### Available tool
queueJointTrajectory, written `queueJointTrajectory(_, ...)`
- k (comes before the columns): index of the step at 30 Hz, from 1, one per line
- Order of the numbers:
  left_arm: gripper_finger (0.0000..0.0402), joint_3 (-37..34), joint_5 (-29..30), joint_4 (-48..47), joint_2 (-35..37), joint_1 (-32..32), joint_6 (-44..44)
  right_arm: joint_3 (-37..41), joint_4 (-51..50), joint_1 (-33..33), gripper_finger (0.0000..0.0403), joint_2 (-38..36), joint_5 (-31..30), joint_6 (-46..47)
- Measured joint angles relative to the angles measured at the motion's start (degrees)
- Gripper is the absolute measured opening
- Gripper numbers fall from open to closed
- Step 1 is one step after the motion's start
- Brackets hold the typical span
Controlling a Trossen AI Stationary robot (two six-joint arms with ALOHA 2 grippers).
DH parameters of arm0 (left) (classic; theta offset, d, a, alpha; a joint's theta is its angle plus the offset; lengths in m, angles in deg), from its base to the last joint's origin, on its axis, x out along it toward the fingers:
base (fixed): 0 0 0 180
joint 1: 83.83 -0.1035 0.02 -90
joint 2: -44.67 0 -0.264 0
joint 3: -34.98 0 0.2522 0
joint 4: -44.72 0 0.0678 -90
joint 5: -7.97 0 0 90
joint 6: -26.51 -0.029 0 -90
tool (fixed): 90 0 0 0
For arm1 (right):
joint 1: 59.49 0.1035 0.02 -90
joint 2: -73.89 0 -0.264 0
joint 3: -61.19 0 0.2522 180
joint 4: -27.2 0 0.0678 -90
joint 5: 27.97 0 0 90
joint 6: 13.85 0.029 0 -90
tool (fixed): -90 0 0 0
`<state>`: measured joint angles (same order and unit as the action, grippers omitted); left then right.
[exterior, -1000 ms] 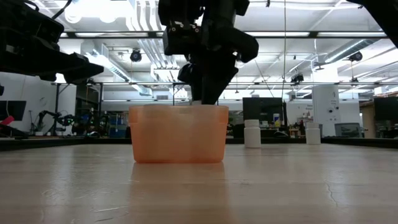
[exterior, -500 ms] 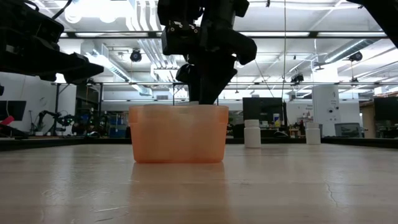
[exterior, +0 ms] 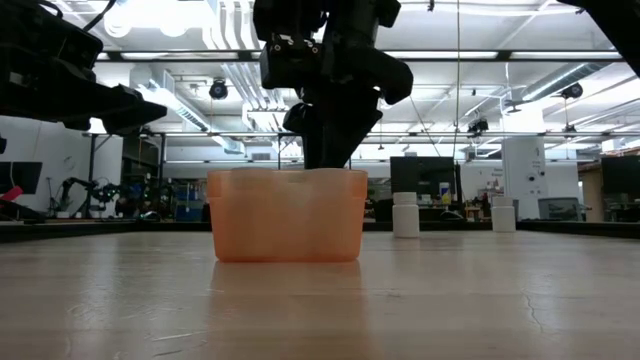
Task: Pick and place pill bottles into a basket
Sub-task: Put the bottom white pill bottle into the orange bin
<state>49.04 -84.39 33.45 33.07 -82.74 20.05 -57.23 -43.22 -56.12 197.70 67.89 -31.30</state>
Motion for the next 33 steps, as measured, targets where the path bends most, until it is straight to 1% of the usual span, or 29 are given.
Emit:
queueJointTrajectory(4,0.0245,0.0,0.0,0.0,0.0,0.0,0.0,-0.5,-0.9,0.0,0.019,0.0,0.0,0.0)
queueJointTrajectory(10,0.0245,0.0,0.0,0.0,0.0,0.0,0.0,-4.0,-5.3,0.0,0.0189,0.0,-0.1,-0.1)
queueJointTrajectory(12,0.0245,0.0,0.0,0.0,0.0,0.0,0.0,-5.2,-6.6,0.0,0.0189,0.0,-1.8,0.1)
queueJointTrajectory(15,0.0245,0.0,0.0,0.0,0.0,0.0,0.0,-6.7,-8.4,-0.1,0.0189,-0.1,-5.8,3.1)
queueJointTrajectory(19,0.0245,0.0,0.0,0.0,0.0,0.0,0.0,-7.4,-9.8,-1.0,0.0189,-0.1,-12.1,12.0)
queueJointTrajectory(21,0.0245,0.0,0.0,0.0,0.0,0.0,0.0,-7.6,-11.4,-1.8,0.0189,-0.1,-13.5,16.9)
queueJointTrajectory(33,0.0245,0.0,0.0,0.0,0.0,0.0,0.0,-7.6,-19.7,-7.0,0.0189,-0.5,-12.9,56.9)
